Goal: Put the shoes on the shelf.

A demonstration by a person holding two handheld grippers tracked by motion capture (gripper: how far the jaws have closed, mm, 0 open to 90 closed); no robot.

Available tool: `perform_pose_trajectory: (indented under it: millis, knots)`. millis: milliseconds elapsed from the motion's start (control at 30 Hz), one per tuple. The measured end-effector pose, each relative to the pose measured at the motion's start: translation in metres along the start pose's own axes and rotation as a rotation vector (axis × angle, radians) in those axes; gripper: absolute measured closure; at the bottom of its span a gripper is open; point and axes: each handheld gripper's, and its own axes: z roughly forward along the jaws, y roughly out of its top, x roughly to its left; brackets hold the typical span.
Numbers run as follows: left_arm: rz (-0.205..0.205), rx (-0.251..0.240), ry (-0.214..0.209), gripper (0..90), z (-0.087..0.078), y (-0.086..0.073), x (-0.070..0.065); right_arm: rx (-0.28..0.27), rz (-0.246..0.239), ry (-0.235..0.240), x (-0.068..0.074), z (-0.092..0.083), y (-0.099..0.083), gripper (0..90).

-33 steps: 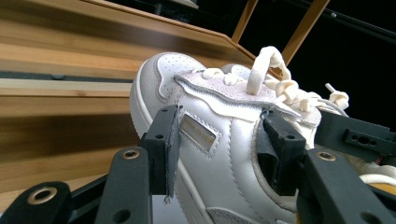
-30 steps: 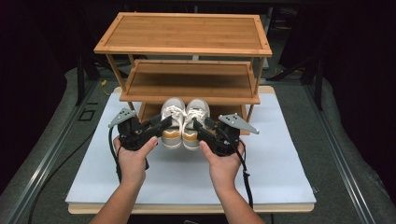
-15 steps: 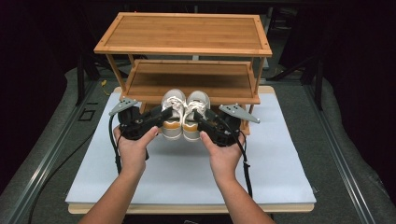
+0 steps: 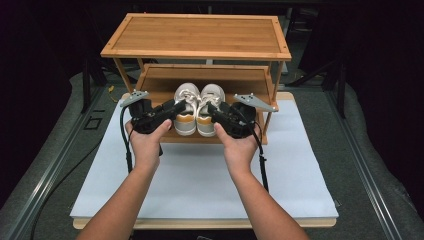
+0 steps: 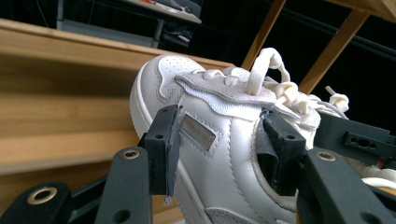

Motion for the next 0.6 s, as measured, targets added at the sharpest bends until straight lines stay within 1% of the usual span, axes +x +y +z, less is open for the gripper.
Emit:
perform_pose_trajectory:
  millis: [67, 100, 133, 167, 267, 300, 400, 433, 467, 500, 533, 567, 600]
  knots:
    - [-0.009, -0.003, -0.005, 53.3, 0.005, 0.003, 0.003, -0.017, 0.008, 0.004, -0.003, 0.005, 0.004, 53.9]
    - [-0.011, -0.005, -0.005, 53.2, 0.007, 0.005, 0.004, -0.007, 0.01, 0.006, -0.004, 0.006, 0.006, 53.9]
    - [0.003, 0.003, -0.004, 53.2, 0.009, 0.007, 0.005, -0.005, 0.006, 0.0, -0.005, 0.008, 0.007, 53.9]
    - [0.004, 0.006, -0.003, 53.2, 0.012, 0.009, 0.006, -0.006, 0.006, 0.0, -0.006, 0.01, 0.009, 53.9]
    - [0.001, 0.008, -0.004, 53.2, 0.018, 0.013, 0.009, -0.003, 0.017, 0.005, -0.01, 0.016, 0.012, 53.9]
    - [-0.002, 0.01, -0.003, 53.2, 0.02, 0.014, 0.01, -0.01, 0.02, 0.007, -0.012, 0.019, 0.013, 53.9]
    - [-0.008, 0.012, 0.001, 53.2, 0.026, 0.015, 0.013, -0.002, 0.024, 0.008, -0.016, 0.024, 0.016, 53.9]
    - [-0.012, 0.012, 0.003, 53.2, 0.028, 0.015, 0.015, -0.003, 0.022, -0.007, -0.017, 0.027, 0.016, 53.9]
    - [-0.014, 0.012, 0.005, 53.2, 0.031, 0.015, 0.016, 0.0, 0.021, 0.002, -0.019, 0.029, 0.017, 53.9]
    - [-0.011, 0.018, 0.008, 53.3, 0.033, 0.014, 0.017, 0.012, 0.02, 0.001, -0.02, 0.031, 0.017, 53.9]
    - [-0.011, 0.024, 0.013, 53.2, 0.036, 0.014, 0.018, 0.0, 0.023, -0.003, -0.022, 0.034, 0.017, 53.9]
    - [-0.013, 0.031, 0.012, 53.3, 0.039, 0.013, 0.019, 0.016, 0.023, -0.005, -0.023, 0.035, 0.016, 53.9]
    - [-0.017, 0.035, 0.012, 53.3, 0.041, 0.013, 0.02, 0.008, 0.027, -0.015, -0.025, 0.037, 0.015, 53.9]
